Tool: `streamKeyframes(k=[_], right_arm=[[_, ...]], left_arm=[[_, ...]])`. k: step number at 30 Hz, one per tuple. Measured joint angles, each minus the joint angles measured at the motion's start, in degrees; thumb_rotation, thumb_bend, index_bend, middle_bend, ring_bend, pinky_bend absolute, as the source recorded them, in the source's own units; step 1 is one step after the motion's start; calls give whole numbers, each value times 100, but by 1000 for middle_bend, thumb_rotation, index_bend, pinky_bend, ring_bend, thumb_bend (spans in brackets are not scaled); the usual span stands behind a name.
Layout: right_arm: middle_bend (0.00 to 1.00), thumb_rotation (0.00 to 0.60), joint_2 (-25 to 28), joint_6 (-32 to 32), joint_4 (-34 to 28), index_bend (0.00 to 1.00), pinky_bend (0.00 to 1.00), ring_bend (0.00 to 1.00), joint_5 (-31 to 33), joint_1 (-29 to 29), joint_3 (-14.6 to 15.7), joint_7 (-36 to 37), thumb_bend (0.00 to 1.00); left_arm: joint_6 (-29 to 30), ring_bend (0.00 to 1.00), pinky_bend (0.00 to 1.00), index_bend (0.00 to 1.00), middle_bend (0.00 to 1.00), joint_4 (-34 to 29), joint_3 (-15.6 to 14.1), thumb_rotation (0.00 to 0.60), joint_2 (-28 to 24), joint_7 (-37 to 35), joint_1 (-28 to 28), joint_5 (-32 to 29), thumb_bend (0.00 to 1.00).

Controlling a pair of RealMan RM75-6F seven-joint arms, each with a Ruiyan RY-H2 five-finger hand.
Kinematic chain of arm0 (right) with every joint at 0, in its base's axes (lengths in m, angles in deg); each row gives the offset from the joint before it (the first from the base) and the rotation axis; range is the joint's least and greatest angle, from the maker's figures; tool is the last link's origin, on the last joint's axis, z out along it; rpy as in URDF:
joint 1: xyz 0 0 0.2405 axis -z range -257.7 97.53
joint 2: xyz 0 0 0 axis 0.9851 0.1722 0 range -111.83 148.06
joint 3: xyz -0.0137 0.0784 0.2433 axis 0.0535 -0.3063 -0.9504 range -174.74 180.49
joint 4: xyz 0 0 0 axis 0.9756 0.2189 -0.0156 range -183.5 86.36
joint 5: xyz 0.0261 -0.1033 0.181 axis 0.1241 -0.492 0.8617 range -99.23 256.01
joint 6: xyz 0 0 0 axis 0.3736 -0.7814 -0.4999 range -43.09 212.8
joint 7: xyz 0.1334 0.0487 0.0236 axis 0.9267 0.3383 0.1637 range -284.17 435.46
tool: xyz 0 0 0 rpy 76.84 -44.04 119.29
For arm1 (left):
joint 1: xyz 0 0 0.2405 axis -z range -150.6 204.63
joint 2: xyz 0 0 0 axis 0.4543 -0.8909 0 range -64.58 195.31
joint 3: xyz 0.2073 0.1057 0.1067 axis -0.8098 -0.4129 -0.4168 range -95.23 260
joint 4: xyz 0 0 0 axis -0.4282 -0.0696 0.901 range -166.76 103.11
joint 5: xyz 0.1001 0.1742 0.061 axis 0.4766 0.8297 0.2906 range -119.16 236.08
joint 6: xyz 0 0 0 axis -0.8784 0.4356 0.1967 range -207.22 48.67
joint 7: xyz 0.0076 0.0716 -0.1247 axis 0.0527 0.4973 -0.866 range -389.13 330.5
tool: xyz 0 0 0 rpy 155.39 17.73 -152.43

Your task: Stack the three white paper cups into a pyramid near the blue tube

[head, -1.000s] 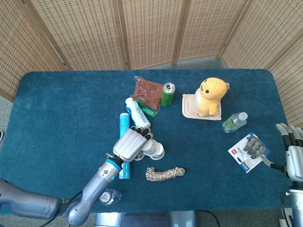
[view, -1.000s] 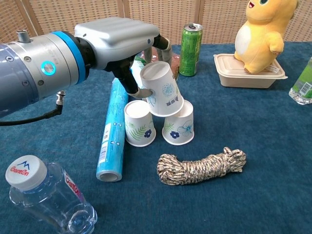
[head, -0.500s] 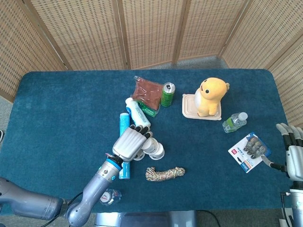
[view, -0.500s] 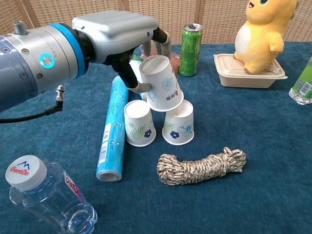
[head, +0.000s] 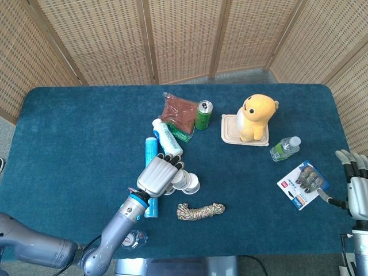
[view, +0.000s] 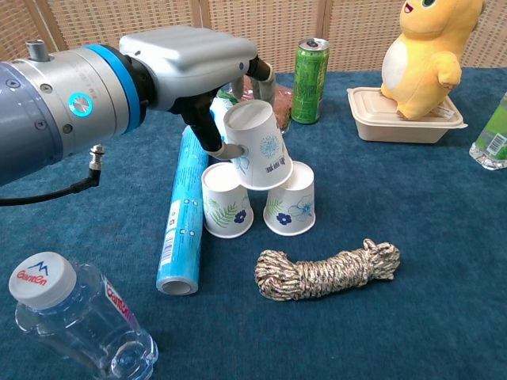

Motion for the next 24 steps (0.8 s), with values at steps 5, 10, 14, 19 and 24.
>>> streamKeyframes(k=[5, 10, 14, 19, 24], right_arm=[[43, 600, 2, 6, -6, 108, 0, 0, -9, 3, 3, 7, 0], [43, 600, 7, -3, -7, 108, 0, 0, -4, 4, 6, 13, 0], [43, 600, 0, 1, -7, 108, 0, 0, -10, 2, 7, 1, 0], [43, 600, 0, -7, -2, 108, 0, 0, -1, 2, 7, 2, 0], [43, 600, -2, -11, -1, 111, 0, 0, -10, 0, 14, -4, 0]], left_arm=[[1, 197, 405, 271, 119, -5, -25, 600, 1, -15, 28, -16, 338], [44, 163, 397, 249, 87, -35, -41, 600, -33, 30, 51, -89, 335], [94, 125, 385, 215, 39, -79, -50, 600, -62, 91, 72, -177, 335], [134, 33, 358, 168, 0, -119, -70, 600, -116, 99, 79, -248, 334], [157, 0, 281, 59, 0, -221, -69, 600, -259, 5, 48, -242, 333]])
